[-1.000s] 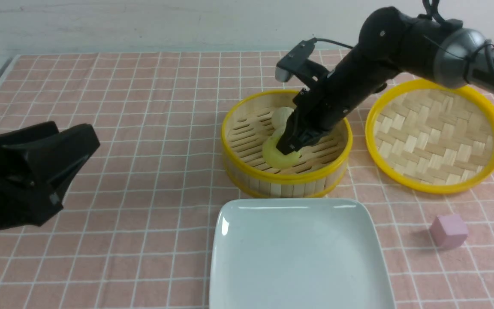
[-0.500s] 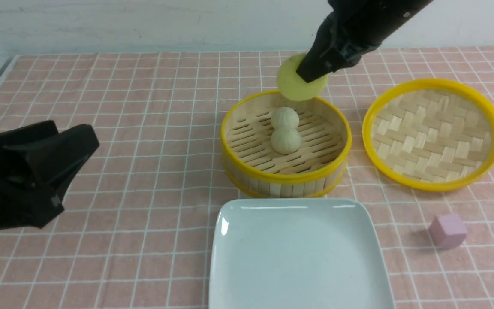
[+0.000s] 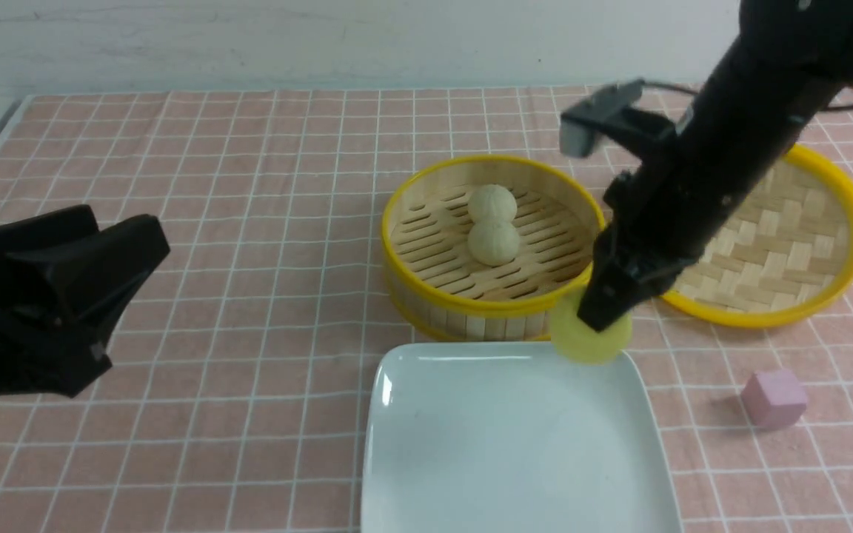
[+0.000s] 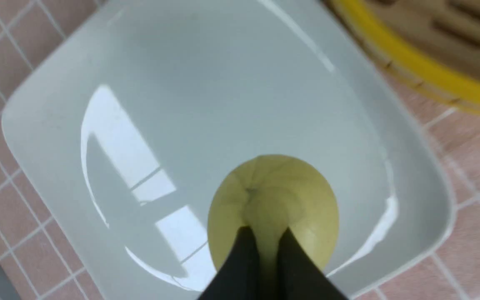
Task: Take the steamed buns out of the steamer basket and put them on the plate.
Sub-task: Use the right arm to put the steamed stuffed bun into the plate, then use the right arm to grab the steamed stuffed bun that is closest to it
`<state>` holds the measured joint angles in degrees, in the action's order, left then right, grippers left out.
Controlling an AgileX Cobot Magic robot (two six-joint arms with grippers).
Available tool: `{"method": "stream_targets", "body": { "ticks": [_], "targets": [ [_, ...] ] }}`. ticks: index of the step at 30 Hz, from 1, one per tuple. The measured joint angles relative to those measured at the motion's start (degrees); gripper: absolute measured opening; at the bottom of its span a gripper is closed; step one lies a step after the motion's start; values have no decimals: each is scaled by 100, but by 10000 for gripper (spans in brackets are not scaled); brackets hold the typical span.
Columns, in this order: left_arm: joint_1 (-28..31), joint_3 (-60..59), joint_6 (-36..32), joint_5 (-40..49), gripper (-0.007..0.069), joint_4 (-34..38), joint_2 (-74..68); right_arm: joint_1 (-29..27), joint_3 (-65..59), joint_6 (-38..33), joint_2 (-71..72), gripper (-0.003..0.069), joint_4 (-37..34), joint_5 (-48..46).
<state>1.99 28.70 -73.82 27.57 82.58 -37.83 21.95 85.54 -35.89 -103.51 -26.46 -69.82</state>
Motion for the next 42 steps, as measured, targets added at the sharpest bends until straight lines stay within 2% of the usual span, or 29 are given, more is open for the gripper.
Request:
{"method": "stream_targets", "body": {
  "ticks": [9, 21, 23, 25, 27, 28, 30, 33, 37, 42],
  "targets": [
    [0, 0, 0, 13, 437, 0, 0, 0, -1143, -719, -13, 15, -125, 1517],
    [0, 0, 0, 24, 437, 0, 0, 0, -1187, -884, -400, 38, -70, 1673],
    [0, 0, 0, 35, 437, 0, 0, 0, -1187, -884, -457, 77, -70, 1662],
    [0, 0, 0, 35, 437, 0, 0, 0, -1187, -884, -452, 148, -91, 1700],
    [0, 0, 0, 42, 437, 0, 0, 0, -1187, -853, -418, 258, -116, 1783],
    [0, 0, 0, 42, 437, 0, 0, 0, -1187, -841, -422, 271, -116, 1790],
    [0, 0, 0, 42, 437, 0, 0, 0, -1187, -681, -300, 419, -94, 1796],
    [0, 0, 0, 49, 437, 0, -2, 0, -1111, -549, -62, 528, -47, 1741],
    [0, 0, 0, 53, 437, 0, -2, 0, -813, -433, 318, 555, -59, 1707],
    [0, 0, 0, 53, 437, 0, -2, 0, -48, -293, 634, 500, -152, 1682]
  ]
}}
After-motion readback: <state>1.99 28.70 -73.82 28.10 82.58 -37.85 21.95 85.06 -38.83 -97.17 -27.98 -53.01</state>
